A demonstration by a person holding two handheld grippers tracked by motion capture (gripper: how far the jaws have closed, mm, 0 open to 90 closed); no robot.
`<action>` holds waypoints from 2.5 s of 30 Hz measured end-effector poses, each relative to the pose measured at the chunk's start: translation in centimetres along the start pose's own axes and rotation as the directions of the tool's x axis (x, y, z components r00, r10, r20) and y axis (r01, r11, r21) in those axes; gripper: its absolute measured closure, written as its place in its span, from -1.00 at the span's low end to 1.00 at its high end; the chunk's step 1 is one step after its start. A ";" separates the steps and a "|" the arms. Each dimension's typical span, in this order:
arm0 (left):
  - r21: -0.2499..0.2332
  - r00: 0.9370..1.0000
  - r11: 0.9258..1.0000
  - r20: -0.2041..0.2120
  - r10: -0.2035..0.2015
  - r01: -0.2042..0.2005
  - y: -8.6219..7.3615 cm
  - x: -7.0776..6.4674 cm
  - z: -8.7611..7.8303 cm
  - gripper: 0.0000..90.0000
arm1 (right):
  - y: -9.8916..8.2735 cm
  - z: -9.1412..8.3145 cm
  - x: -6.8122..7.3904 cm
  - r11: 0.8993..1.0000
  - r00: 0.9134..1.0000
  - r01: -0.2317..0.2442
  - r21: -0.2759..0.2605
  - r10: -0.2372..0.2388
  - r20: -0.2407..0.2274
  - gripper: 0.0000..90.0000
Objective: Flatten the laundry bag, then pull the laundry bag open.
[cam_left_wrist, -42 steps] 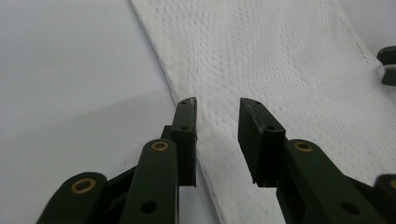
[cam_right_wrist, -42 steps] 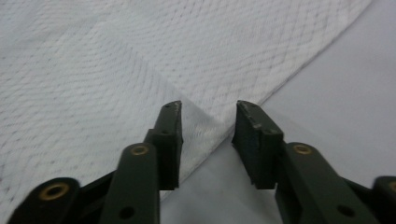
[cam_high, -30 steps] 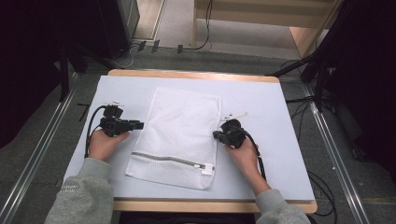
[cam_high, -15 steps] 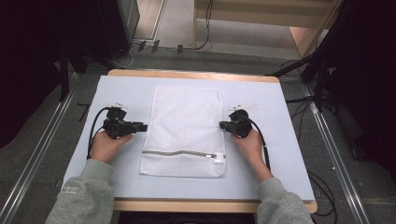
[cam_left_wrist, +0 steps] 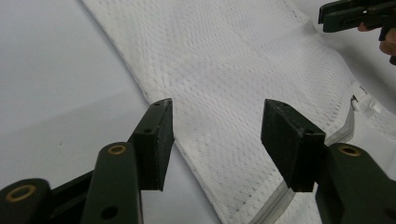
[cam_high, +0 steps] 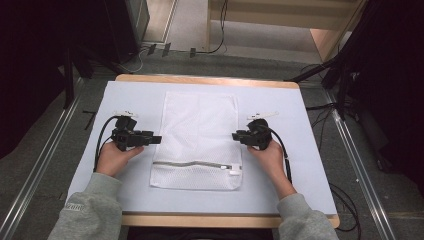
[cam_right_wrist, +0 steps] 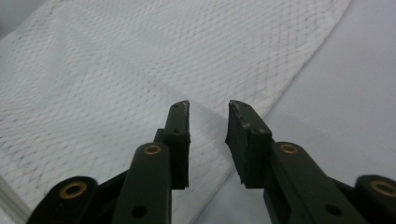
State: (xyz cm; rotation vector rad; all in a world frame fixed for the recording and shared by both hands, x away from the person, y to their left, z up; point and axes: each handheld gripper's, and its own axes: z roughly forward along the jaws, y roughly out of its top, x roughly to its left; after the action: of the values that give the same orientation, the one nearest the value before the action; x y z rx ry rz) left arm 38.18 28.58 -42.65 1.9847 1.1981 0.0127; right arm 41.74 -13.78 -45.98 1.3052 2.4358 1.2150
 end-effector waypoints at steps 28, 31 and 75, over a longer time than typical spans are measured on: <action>0.014 0.987 0.992 0.098 0.124 -0.126 1.9 -5.2 2.6 -0.14 | -2.6 -4.0 3.7 0.997 0.995 0.075 -0.026 -0.076 -0.057 0.32; 0.016 0.984 0.989 0.107 0.144 -0.147 2.0 -6.1 2.9 -0.14 | -3.2 -4.5 4.1 0.996 0.994 0.082 -0.021 -0.083 -0.064 0.30; 0.088 0.934 0.952 0.240 0.264 -0.292 1.3 -12.8 8.1 0.50 | -6.3 -3.2 4.9 0.987 0.990 0.105 0.118 -0.093 -0.101 1.00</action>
State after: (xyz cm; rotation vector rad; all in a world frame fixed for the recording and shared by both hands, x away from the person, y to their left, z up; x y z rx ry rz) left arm 35.24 13.67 -42.58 2.1837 0.7815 -0.1426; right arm 33.23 -13.99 -46.98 1.1636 2.6469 1.1443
